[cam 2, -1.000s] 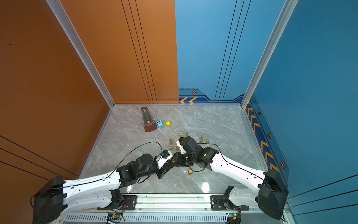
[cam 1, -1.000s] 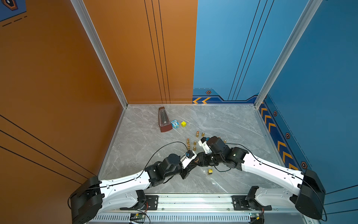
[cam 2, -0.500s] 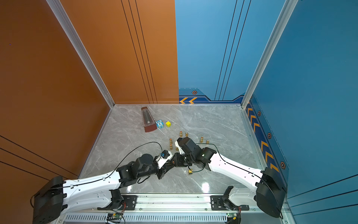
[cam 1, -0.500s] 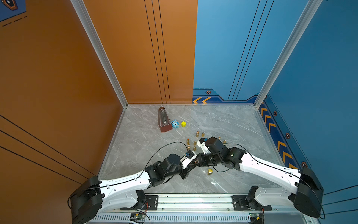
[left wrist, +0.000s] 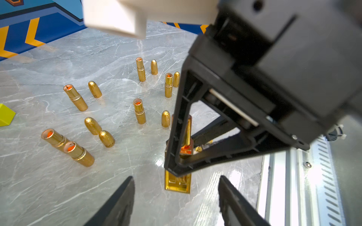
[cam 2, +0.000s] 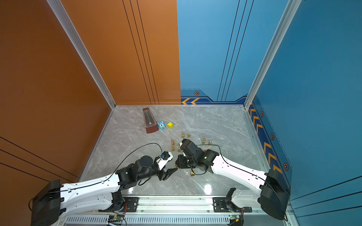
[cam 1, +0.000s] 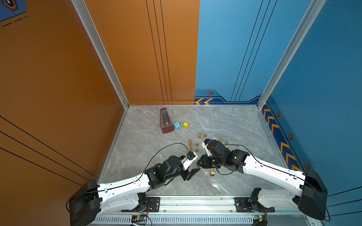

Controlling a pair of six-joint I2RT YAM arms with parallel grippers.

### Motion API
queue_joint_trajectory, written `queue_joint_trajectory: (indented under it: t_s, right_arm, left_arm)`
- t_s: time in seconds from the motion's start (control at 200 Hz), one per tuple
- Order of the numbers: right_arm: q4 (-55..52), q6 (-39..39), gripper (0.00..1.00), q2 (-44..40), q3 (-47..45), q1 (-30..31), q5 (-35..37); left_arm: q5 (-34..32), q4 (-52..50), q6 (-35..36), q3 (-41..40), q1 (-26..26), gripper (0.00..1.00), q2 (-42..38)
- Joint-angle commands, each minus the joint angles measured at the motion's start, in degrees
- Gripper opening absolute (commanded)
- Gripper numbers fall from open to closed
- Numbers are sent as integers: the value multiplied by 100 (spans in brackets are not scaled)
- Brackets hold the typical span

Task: Open the lipstick cap
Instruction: Place the lipstick at the center of the board.

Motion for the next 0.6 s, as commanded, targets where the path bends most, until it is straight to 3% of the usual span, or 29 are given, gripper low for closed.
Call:
queue_joint_trajectory:
  t_s: [0.0,0.18,0.33,0.596]
  right_arm:
    - [-390,-163,23,-147,22,127,778]
    - [-382,-179,24,56,-107,533,1758]
    - [-233,-84,25,441,-209,979,2477]
    - [209,157,24,1198,-391,1532,3083]
  left_arm:
    - [-250,9,-38,-238,80,84,-257]
    - [-401,-534,-176,-275,246,100,-617]
    - [-545,-893,-262,-339,317,99,-798]
    - [-800,-1156,-478,-452,417,99,-863]
